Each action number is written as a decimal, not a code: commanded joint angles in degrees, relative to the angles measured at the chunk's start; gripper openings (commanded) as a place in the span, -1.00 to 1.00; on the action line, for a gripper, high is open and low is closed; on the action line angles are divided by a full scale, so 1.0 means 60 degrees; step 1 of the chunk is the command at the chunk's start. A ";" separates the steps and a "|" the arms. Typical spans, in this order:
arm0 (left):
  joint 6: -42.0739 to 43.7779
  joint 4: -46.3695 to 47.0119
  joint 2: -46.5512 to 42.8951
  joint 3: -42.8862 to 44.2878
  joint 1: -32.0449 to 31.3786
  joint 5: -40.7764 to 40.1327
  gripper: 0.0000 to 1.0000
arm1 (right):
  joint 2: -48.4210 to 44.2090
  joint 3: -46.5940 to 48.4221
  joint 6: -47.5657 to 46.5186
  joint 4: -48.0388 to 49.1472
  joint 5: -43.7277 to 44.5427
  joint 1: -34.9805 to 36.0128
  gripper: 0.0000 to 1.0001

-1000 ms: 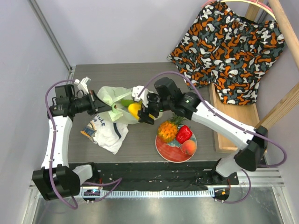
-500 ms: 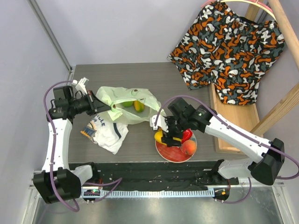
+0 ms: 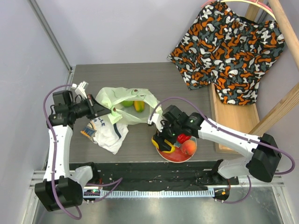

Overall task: Take the fake fruits out of the plastic bag
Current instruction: Place the fake fruit on the plate, then take out the fake fruit from the plastic bag.

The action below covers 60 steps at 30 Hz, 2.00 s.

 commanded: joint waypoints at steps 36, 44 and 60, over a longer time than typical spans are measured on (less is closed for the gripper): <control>-0.0141 0.0293 -0.0390 -0.0132 0.0279 0.0489 -1.00 | 0.0873 0.1036 0.1202 -0.0256 0.0925 0.0172 0.84; -0.0214 0.0337 -0.0301 0.0263 0.0279 0.0651 -1.00 | 0.1138 0.3410 -0.0160 -0.2262 0.1098 -0.0252 0.54; 0.0430 -0.2240 -0.0243 0.1216 0.0279 0.1178 -1.00 | 0.3611 0.7394 -0.0250 -0.0448 -0.0452 -0.0942 -0.18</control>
